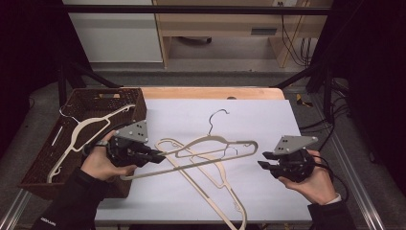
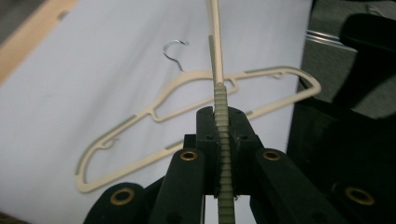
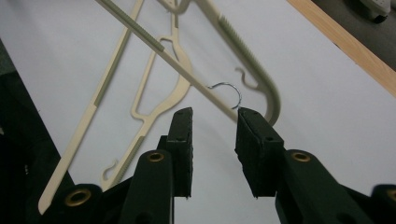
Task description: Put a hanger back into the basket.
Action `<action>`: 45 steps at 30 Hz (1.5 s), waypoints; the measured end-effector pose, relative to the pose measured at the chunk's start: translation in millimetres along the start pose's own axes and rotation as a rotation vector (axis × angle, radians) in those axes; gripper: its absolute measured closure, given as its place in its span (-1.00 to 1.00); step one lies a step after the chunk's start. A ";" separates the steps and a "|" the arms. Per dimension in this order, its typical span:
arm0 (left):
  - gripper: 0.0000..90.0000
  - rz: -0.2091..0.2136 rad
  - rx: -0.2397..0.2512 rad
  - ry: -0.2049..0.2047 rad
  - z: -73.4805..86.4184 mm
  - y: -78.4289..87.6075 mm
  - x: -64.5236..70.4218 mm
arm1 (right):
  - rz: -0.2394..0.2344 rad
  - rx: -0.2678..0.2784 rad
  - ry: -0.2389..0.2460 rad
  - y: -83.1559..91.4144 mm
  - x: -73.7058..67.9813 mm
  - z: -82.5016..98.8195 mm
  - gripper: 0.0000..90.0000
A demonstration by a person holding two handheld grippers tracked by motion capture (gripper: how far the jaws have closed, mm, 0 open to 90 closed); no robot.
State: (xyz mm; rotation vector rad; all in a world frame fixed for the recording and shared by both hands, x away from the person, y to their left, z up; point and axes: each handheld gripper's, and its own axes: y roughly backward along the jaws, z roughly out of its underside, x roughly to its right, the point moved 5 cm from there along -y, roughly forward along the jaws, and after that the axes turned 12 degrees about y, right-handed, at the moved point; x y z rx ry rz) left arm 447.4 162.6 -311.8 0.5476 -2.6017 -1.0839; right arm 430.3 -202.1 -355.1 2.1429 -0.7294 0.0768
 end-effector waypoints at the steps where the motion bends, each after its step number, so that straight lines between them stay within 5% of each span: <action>1: 0.89 0.009 0.015 0.020 -0.7 0.9 0.1 | 0.004 0.007 -0.012 0.2 1.2 2.1 0.48; 12: 0.89 -0.104 0.211 0.126 -10.4 33.8 -18.8 | 0.021 0.039 -0.072 0.0 5.5 15.9 0.47; 20: 0.89 -0.162 0.269 0.162 -4.7 54.5 -31.9 | 0.054 0.065 -0.101 -4.3 7.4 21.9 0.25; 33: 0.89 -0.251 0.351 0.232 14.8 96.8 -53.3 | 0.134 0.171 -0.219 -5.3 16.4 25.3 -0.48; 45: 0.89 -0.343 0.402 0.310 50.9 138.4 -75.4 | 0.147 0.185 -0.232 -9.8 16.0 27.7 -0.59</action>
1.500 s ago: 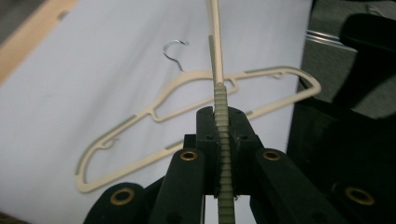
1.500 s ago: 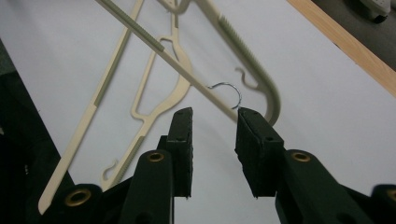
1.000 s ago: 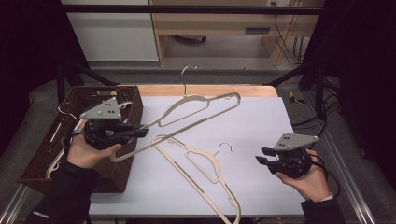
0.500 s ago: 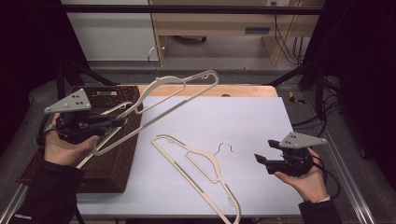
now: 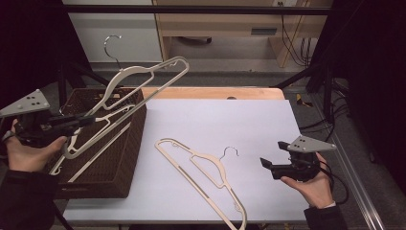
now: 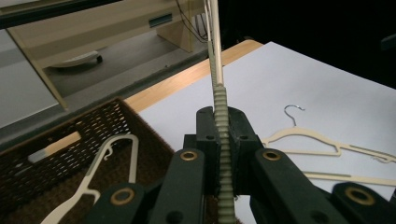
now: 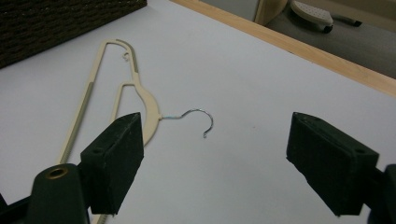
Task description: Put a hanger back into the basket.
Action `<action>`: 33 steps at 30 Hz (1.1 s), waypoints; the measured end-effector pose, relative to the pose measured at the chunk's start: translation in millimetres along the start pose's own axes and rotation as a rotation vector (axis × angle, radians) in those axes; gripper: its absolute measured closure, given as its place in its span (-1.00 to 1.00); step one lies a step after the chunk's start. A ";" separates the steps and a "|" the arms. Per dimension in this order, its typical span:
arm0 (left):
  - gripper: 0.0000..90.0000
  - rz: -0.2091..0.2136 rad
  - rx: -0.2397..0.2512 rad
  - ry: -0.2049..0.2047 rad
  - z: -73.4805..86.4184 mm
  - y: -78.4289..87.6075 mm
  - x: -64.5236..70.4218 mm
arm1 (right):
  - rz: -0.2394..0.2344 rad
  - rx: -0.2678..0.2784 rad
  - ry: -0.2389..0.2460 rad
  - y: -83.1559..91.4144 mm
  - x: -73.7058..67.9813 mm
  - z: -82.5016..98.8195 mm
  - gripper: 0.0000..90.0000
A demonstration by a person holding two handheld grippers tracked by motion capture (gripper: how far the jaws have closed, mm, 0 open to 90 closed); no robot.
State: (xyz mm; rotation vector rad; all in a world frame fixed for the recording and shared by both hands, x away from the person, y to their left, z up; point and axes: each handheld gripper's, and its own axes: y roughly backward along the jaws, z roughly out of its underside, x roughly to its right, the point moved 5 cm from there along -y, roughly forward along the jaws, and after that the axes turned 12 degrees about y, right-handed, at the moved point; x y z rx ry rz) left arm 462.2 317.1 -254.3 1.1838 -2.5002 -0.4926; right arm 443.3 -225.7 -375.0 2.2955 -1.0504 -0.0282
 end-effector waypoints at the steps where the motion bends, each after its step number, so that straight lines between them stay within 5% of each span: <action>1: 0.89 -0.005 0.000 0.006 1.5 3.3 -4.1 | -0.001 0.000 -0.001 0.0 -0.1 -0.1 -0.60; 7: 0.89 -0.012 0.019 0.051 9.3 16.5 -26.0 | -0.002 0.011 -0.010 -0.7 -1.8 -1.6 -0.65; 19: 0.89 -0.093 -0.009 0.128 41.4 39.7 -75.4 | 0.008 0.031 -0.017 1.3 -0.6 -1.1 -0.69; 33: 0.89 -0.147 -0.025 0.216 77.7 49.0 -116.1 | 0.002 0.032 -0.017 -1.8 -3.2 -2.5 -0.70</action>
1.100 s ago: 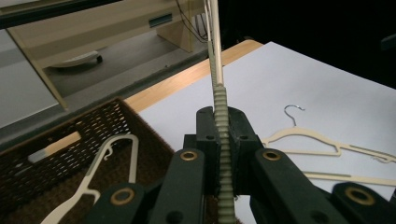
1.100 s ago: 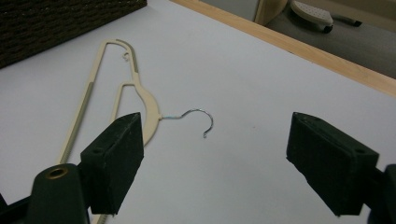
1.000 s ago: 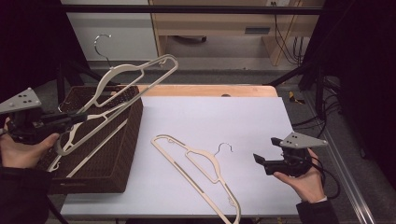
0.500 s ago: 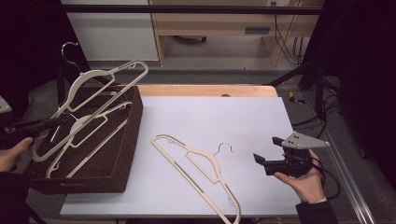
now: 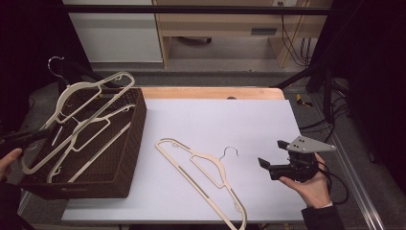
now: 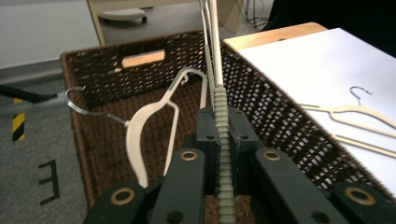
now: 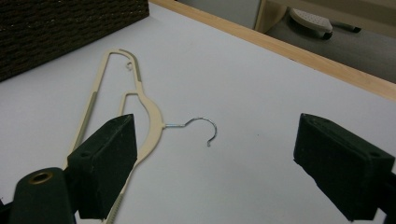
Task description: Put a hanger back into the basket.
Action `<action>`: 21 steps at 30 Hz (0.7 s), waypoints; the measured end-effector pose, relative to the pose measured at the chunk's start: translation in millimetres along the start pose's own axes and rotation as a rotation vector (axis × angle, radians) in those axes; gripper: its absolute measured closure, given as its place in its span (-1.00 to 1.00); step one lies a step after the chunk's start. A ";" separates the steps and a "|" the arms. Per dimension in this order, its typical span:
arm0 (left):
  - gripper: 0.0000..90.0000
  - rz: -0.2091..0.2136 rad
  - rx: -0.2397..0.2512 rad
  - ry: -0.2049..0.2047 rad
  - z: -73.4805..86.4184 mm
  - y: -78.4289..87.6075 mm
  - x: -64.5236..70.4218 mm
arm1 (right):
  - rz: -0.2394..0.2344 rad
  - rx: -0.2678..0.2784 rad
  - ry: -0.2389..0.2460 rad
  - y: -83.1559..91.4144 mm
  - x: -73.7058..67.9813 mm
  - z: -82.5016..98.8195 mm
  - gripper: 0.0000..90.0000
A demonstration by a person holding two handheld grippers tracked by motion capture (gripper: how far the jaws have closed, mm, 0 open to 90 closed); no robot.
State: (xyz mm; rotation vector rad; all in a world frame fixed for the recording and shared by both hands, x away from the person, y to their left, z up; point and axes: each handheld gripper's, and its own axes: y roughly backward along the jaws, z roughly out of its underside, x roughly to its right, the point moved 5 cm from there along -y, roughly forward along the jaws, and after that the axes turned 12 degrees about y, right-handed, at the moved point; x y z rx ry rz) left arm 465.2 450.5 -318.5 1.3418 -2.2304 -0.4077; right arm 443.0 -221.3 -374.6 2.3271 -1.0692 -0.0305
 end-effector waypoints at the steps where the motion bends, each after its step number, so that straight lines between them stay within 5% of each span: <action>1: 0.89 0.001 -0.003 0.006 1.7 -0.6 -1.9 | 0.001 -0.001 0.001 -0.3 -0.1 0.1 -0.70; 11: 0.89 0.002 -0.011 0.029 17.5 -11.4 -15.7 | -0.003 -0.008 0.006 -2.6 -0.8 0.5 -0.70; 21: 0.89 0.015 -0.010 0.017 25.5 -5.2 -21.5 | -0.003 -0.012 0.000 -2.2 -0.9 1.8 -0.70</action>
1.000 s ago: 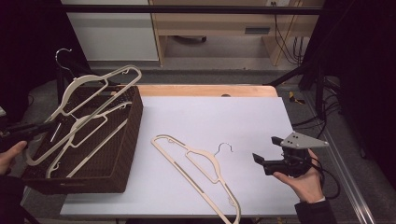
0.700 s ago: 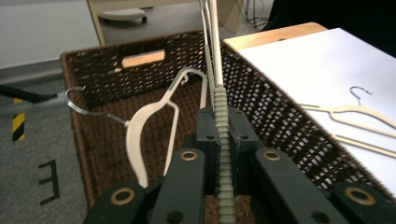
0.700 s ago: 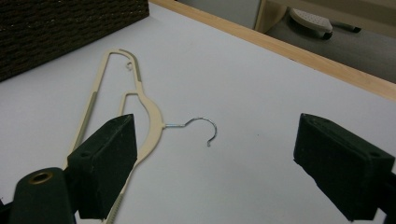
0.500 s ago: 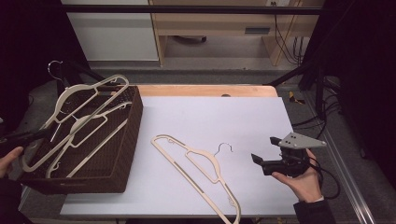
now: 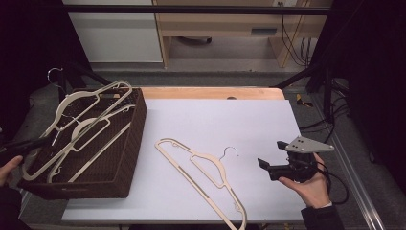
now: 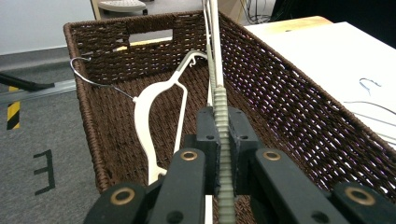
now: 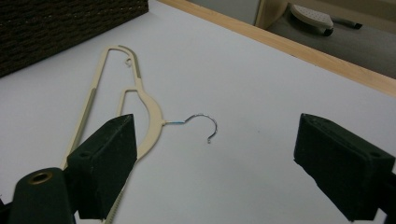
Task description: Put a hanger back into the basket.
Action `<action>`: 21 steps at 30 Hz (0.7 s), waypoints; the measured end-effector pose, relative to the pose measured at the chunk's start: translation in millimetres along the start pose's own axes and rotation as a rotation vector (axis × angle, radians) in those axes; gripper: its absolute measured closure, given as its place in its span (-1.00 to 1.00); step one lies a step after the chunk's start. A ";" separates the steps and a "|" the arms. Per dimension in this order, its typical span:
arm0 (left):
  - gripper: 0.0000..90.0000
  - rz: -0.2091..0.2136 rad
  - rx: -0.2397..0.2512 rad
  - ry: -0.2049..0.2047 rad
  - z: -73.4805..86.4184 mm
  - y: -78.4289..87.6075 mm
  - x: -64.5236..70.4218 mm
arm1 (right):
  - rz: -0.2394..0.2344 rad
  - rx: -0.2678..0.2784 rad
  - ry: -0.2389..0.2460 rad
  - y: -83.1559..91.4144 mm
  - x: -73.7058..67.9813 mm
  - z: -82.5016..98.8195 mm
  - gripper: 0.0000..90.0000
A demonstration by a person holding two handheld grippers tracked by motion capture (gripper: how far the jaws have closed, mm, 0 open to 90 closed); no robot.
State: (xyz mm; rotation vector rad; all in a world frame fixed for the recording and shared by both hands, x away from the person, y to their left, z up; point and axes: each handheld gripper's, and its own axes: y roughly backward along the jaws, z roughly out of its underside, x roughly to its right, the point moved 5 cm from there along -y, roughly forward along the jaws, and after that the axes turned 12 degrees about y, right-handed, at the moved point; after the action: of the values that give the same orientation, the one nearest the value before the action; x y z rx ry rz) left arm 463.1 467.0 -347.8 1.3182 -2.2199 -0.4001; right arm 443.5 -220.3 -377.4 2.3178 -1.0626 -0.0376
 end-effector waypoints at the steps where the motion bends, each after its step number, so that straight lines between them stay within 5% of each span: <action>1: 0.89 0.007 0.000 0.000 1.2 -0.5 0.9 | -0.002 -0.001 0.003 -0.2 -0.1 0.2 -0.70; 14: 0.89 0.043 -0.069 -0.016 14.3 -22.5 7.6 | -0.007 -0.008 0.002 -1.3 -1.5 -0.5 -0.70; 21: 0.89 0.013 -0.149 -0.009 24.2 -40.2 6.4 | -0.011 -0.008 0.006 -3.5 -2.5 -0.6 -0.70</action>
State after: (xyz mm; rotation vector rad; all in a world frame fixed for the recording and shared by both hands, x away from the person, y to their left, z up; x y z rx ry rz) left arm 475.7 441.7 -385.9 1.2258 -2.1594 -0.5561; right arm 444.3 -216.5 -379.3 2.3151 -1.0453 -0.0393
